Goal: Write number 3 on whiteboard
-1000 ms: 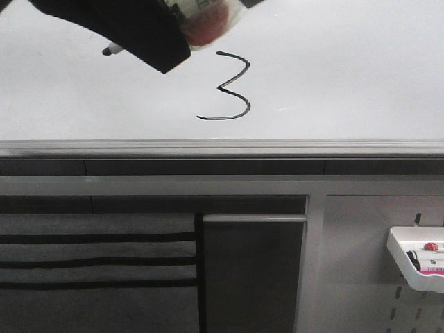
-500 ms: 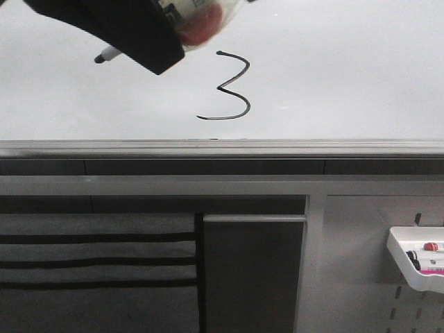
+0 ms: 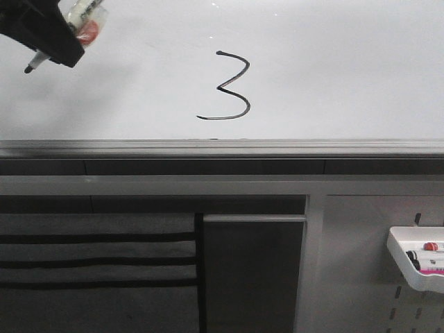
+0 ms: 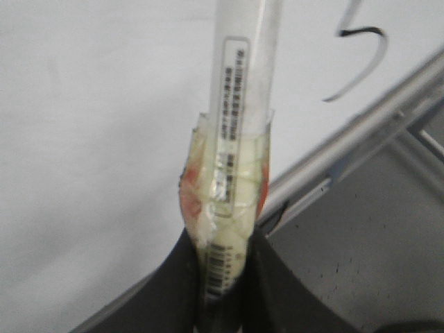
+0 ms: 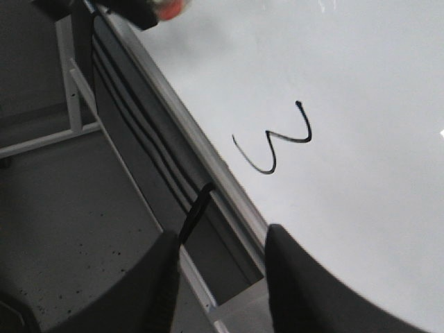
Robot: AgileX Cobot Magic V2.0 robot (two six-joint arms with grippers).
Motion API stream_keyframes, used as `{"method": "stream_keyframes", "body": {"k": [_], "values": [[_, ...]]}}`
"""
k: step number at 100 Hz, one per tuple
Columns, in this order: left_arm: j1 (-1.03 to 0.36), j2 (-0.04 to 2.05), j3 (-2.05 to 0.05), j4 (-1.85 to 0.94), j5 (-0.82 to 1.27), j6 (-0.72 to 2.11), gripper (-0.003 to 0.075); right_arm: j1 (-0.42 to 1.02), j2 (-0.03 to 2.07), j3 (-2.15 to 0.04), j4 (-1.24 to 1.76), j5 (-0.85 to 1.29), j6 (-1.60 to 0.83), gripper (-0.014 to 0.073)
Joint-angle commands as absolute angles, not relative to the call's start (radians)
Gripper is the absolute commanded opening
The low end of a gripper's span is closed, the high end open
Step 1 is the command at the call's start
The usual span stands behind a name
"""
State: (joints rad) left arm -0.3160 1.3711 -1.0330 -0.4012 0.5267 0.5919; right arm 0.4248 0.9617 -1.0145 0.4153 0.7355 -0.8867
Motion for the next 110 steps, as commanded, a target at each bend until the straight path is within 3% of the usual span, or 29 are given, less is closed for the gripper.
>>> {"method": "stream_keyframes", "body": {"k": [1,27,110], "values": [[-0.282,1.376,-1.057,-0.489,0.382,0.572,-0.0018,0.418,0.946,-1.039,0.435,0.728,-0.884,0.0258],[-0.248,1.444,-1.057,-0.601,0.255,0.572,-0.0018,0.418,0.946,-1.021,0.442,0.735,-0.884,0.0258],[-0.248,1.455,-1.057,-0.597,0.24,0.569,-0.0011,0.418,0.946,-1.021,0.475,0.735,-0.884,0.0258]]}}
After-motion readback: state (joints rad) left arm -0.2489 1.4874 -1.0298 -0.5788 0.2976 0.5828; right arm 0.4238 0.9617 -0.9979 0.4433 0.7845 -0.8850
